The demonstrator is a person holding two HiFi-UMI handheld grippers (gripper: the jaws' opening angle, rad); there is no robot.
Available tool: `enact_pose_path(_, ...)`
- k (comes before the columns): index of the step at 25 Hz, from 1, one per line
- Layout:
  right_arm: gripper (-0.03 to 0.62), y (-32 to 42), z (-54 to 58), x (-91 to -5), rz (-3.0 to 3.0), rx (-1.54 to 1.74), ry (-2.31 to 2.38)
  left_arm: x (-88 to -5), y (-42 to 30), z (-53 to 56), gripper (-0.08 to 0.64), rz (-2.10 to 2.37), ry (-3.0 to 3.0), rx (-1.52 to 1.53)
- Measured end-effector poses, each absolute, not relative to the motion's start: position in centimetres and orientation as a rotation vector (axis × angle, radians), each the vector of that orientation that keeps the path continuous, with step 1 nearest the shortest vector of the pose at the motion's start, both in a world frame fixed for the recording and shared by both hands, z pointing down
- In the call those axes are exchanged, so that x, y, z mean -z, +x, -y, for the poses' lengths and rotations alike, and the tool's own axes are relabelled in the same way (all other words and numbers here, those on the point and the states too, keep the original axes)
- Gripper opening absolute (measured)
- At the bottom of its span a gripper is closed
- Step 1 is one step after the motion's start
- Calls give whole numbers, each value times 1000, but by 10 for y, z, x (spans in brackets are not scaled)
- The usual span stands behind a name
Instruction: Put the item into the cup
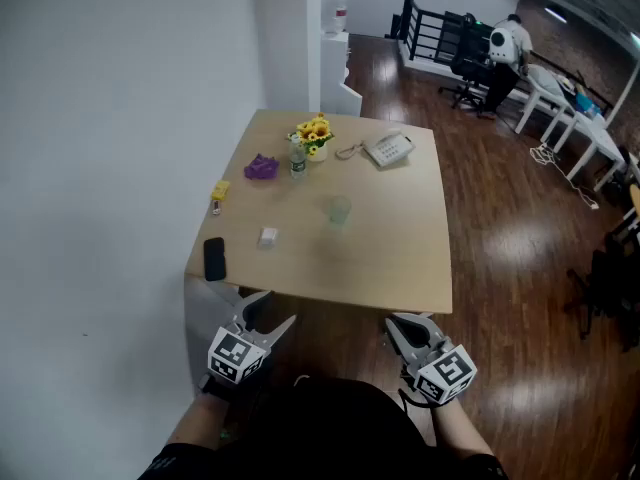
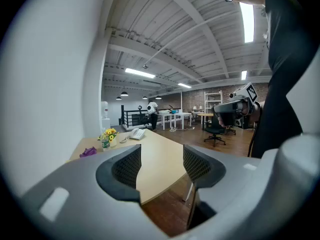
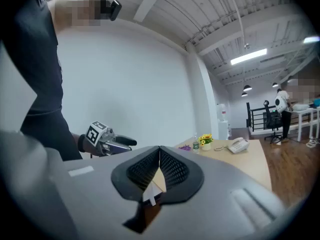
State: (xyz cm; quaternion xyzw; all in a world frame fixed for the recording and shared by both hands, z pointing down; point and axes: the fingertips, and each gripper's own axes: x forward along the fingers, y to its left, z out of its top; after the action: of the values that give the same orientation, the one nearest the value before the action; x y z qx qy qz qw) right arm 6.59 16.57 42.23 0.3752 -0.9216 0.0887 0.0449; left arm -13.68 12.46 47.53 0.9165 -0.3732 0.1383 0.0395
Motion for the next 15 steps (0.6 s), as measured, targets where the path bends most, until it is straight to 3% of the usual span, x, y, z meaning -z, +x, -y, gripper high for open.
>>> enact_pose_path(8,56,96,-140,-426,2835,-244,1119,-489,-124,-93,258,1233,2773,-480)
enact_pose_path(15,60,110,-114,-427,2851,-266,1115,-504,-123,-67,257,1282,2717,-580)
